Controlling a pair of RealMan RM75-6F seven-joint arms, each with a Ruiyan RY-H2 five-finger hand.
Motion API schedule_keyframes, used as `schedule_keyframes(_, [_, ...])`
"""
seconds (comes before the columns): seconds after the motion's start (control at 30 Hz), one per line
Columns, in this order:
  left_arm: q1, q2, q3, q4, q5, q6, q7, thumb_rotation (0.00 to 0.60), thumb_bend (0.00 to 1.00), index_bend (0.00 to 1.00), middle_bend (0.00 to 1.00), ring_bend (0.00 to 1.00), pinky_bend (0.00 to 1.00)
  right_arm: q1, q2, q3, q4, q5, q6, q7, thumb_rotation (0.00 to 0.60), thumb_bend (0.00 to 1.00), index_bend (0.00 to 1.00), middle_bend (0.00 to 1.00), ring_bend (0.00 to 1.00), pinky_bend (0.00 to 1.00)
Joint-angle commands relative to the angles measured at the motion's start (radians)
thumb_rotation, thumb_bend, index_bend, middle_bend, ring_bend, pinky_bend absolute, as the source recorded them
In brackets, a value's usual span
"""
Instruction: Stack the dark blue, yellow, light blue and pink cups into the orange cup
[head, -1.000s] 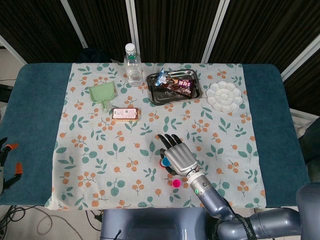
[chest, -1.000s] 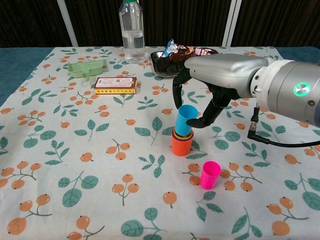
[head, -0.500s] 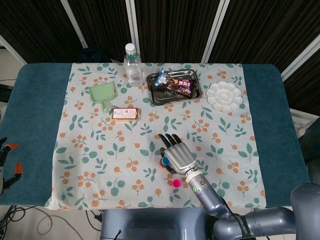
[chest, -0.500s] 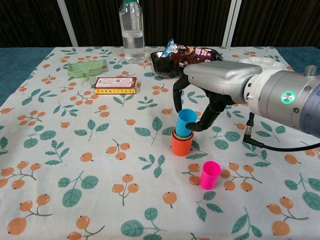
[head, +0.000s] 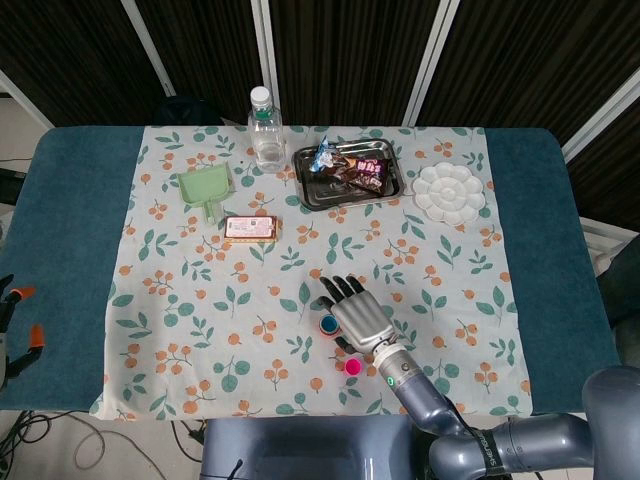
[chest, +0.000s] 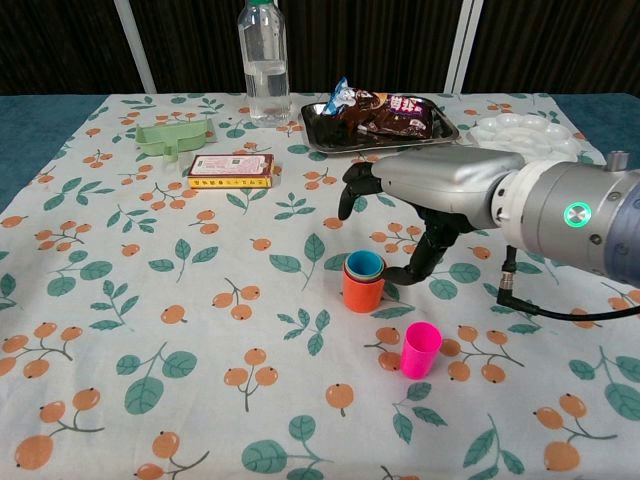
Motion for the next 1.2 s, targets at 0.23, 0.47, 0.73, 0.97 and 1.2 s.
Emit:
schedule_keyframes(0.23, [-0.001, -0.002, 0.0, 0.001, 0.003, 0.001, -0.004, 0.6, 0.47, 0.25, 0.06, 0.0, 0.07, -0.056, 0.083, -0.018, -0.083, -0.067, 0.079, 0.021, 0.6, 0.4, 0.12, 0.0, 0.02, 0.11])
schedule_keyframes(0.47, [-0.004, 0.006, 0.01, -0.003, 0.021, -0.01, -0.008, 0.6, 0.47, 0.25, 0.06, 0.0, 0.06, -0.115, 0.193, -0.082, -0.17, -0.158, 0.11, 0.038, 0.6, 0.4, 0.12, 0.0, 0.02, 0.11])
schedule_keyframes(0.73, [-0.012, 0.019, 0.026, 0.002, 0.061, -0.021, -0.02, 0.6, 0.47, 0.25, 0.06, 0.0, 0.05, -0.221, 0.274, -0.223, -0.216, -0.332, 0.129, 0.093, 0.6, 0.4, 0.12, 0.0, 0.01, 0.1])
schedule_keyframes(0.97, [-0.015, 0.021, 0.033, 0.006, 0.074, -0.026, -0.025, 0.6, 0.46, 0.25, 0.06, 0.0, 0.05, -0.295, 0.256, -0.272, -0.19, -0.421, 0.139, 0.16, 0.6, 0.4, 0.12, 0.0, 0.01, 0.1])
schedule_keyframes(1.2, [-0.014, 0.022, 0.033, 0.007, 0.068, -0.026, -0.025, 0.6, 0.46, 0.25, 0.06, 0.0, 0.05, -0.352, 0.162, -0.288, -0.129, -0.478, 0.139, 0.158, 0.6, 0.4, 0.12, 0.0, 0.01, 0.1])
